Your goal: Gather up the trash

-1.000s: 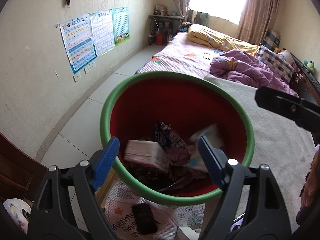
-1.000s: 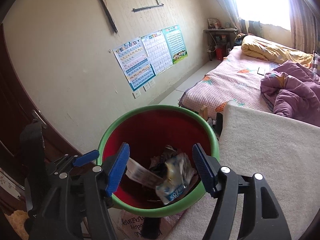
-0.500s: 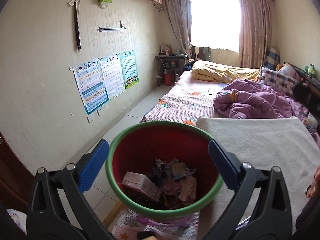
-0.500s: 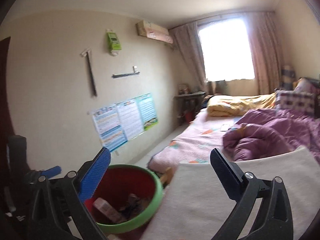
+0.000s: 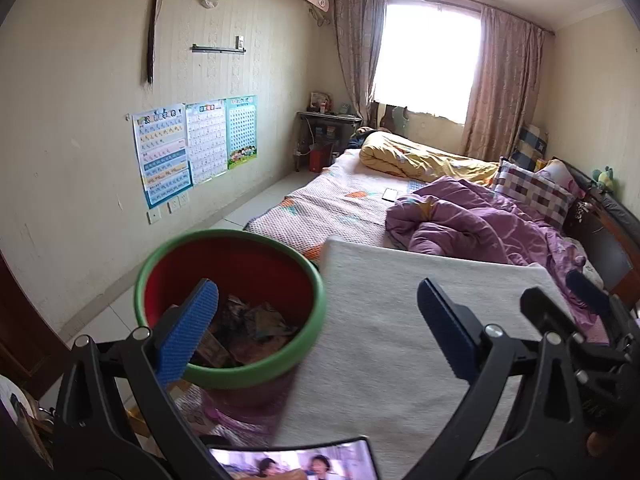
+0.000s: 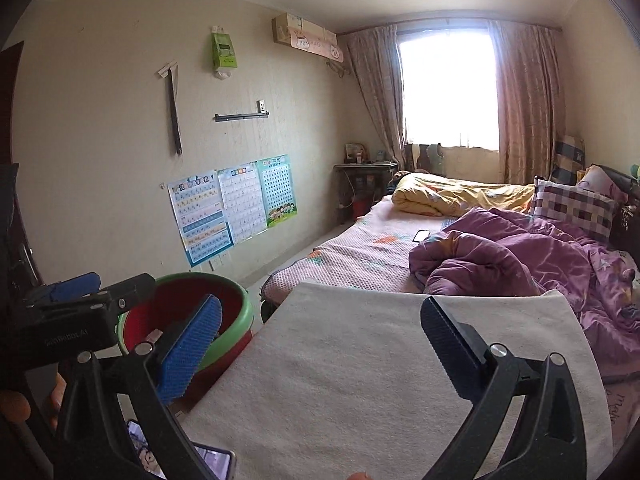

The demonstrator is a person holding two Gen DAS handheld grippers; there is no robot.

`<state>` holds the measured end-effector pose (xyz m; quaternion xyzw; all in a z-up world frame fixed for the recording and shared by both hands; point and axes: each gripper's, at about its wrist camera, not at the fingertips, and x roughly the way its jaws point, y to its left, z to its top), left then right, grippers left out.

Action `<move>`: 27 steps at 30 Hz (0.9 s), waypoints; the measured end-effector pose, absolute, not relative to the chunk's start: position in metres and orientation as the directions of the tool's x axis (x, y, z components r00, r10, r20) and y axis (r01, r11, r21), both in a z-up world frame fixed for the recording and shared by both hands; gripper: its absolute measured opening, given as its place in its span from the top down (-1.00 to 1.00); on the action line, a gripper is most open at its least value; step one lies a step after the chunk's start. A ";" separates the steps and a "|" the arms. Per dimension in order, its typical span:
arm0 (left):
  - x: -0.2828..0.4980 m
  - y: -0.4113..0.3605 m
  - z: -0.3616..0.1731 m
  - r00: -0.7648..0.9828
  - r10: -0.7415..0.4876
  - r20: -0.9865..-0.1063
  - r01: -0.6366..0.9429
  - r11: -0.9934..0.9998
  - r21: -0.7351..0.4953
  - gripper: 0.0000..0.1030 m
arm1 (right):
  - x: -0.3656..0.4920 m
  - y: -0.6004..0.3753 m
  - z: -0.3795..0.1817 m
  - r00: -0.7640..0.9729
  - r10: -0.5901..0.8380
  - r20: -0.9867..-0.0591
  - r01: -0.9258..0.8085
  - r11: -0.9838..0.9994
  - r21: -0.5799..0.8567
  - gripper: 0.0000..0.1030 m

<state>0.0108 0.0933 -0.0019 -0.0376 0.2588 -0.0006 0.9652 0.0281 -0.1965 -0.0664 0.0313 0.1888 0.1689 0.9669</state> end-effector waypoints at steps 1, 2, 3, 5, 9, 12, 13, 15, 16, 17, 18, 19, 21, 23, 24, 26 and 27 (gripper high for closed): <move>0.010 0.089 -0.002 0.863 -0.026 -0.505 -0.020 0.996 -0.084 -0.90 | 0.027 -0.203 -0.068 0.868 0.341 -0.361 -0.318 0.940 0.125 -0.87; 0.009 0.085 -0.003 0.860 -0.028 -0.510 -0.025 0.995 -0.095 -0.90 | 0.026 -0.208 -0.069 0.866 0.342 -0.364 -0.319 0.939 0.125 -0.87; 0.009 0.080 -0.003 0.857 -0.022 -0.515 -0.037 0.994 -0.104 -0.90 | 0.025 -0.214 -0.071 0.864 0.343 -0.369 -0.321 0.939 0.124 -0.87; 0.008 0.071 -0.003 0.854 -0.009 -0.520 -0.054 0.993 -0.106 -0.90 | 0.022 -0.224 -0.073 0.862 0.344 -0.373 -0.323 0.939 0.118 -0.87; 0.007 0.052 -0.003 0.851 -0.004 -0.524 -0.051 0.995 -0.091 -0.90 | 0.023 -0.241 -0.074 0.861 0.342 -0.375 -0.320 0.940 0.122 -0.87; 0.008 0.041 -0.003 0.849 -0.002 -0.528 -0.053 0.995 -0.087 -0.90 | 0.027 -0.250 -0.076 0.860 0.343 -0.377 -0.316 0.939 0.134 -0.87; 0.009 0.038 -0.003 0.848 -0.004 -0.530 -0.051 0.995 -0.088 -0.90 | 0.028 -0.252 -0.076 0.860 0.342 -0.379 -0.313 0.940 0.137 -0.87; 0.011 0.034 -0.002 0.848 -0.004 -0.531 -0.044 0.996 -0.079 -0.90 | 0.030 -0.256 -0.078 0.859 0.341 -0.381 -0.310 0.940 0.143 -0.87; 0.012 0.031 -0.002 0.848 -0.002 -0.530 -0.042 0.997 -0.072 -0.90 | 0.031 -0.259 -0.078 0.858 0.341 -0.383 -0.308 0.940 0.146 -0.87; 0.013 0.029 -0.002 0.848 -0.002 -0.530 -0.040 0.997 -0.067 -0.90 | 0.032 -0.262 -0.079 0.858 0.339 -0.385 -0.305 0.941 0.148 -0.87; 0.013 0.027 -0.002 0.847 -0.003 -0.531 -0.036 0.997 -0.063 -0.90 | 0.032 -0.263 -0.081 0.858 0.338 -0.387 -0.302 0.941 0.150 -0.87; 0.014 0.024 -0.002 0.846 -0.005 -0.533 -0.032 0.998 -0.060 -0.90 | 0.032 -0.266 -0.082 0.857 0.336 -0.390 -0.300 0.942 0.152 -0.87; 0.016 0.020 -0.003 0.842 -0.006 -0.539 -0.027 0.998 -0.054 -0.90 | 0.033 -0.268 -0.083 0.856 0.332 -0.396 -0.295 0.943 0.155 -0.87; 0.018 0.018 -0.004 0.840 -0.009 -0.542 -0.022 0.998 -0.051 -0.90 | 0.034 -0.270 -0.084 0.857 0.327 -0.398 -0.287 0.945 0.157 -0.87; 0.019 0.018 -0.004 0.839 -0.011 -0.544 -0.020 0.999 -0.051 -0.90 | 0.033 -0.270 -0.084 0.857 0.325 -0.400 -0.284 0.946 0.158 -0.87; 0.020 0.017 -0.005 0.838 -0.015 -0.545 -0.015 0.999 -0.052 -0.90 | 0.034 -0.272 -0.085 0.857 0.321 -0.403 -0.278 0.947 0.161 -0.87; 0.021 0.016 -0.004 0.837 -0.019 -0.547 -0.011 0.999 -0.052 -0.90 | 0.034 -0.272 -0.086 0.857 0.319 -0.404 -0.276 0.947 0.162 -0.87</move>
